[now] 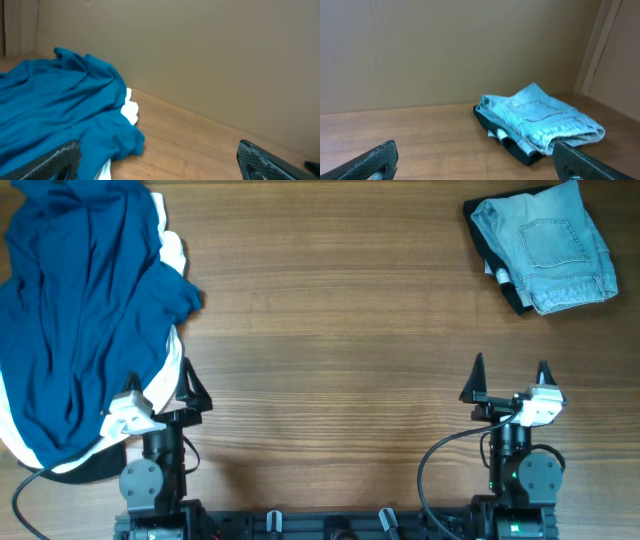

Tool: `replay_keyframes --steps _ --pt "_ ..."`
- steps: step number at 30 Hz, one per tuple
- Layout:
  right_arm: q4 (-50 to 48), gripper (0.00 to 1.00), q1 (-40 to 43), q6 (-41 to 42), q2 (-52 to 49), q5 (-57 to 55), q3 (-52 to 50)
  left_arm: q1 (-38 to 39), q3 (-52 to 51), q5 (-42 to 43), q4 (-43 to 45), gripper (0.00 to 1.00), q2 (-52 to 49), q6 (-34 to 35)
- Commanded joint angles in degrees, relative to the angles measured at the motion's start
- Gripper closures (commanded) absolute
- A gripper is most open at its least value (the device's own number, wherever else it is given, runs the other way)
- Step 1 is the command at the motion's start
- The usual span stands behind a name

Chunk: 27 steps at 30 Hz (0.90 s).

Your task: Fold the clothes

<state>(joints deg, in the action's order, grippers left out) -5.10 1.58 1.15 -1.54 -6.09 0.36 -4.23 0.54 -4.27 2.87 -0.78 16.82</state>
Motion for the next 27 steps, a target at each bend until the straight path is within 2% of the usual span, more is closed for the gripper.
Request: replay_keyframes --steps 1,19,24,27 --pt "3.7 0.00 -0.2 -1.0 0.2 -1.0 0.0 0.3 -0.2 -0.7 -6.2 0.00 0.6 0.1" --pt "3.3 0.00 -0.2 -0.9 -0.1 -0.9 0.0 0.3 -0.2 -0.7 -6.2 0.00 0.2 0.4" --pt "4.5 0.00 -0.2 -0.6 -0.1 5.6 0.0 0.3 0.0 2.0 -5.8 0.00 0.2 0.3" --pt "5.2 0.00 -0.2 -0.6 -0.2 5.7 0.8 0.3 2.0 2.2 -5.8 0.01 -0.1 -0.5"
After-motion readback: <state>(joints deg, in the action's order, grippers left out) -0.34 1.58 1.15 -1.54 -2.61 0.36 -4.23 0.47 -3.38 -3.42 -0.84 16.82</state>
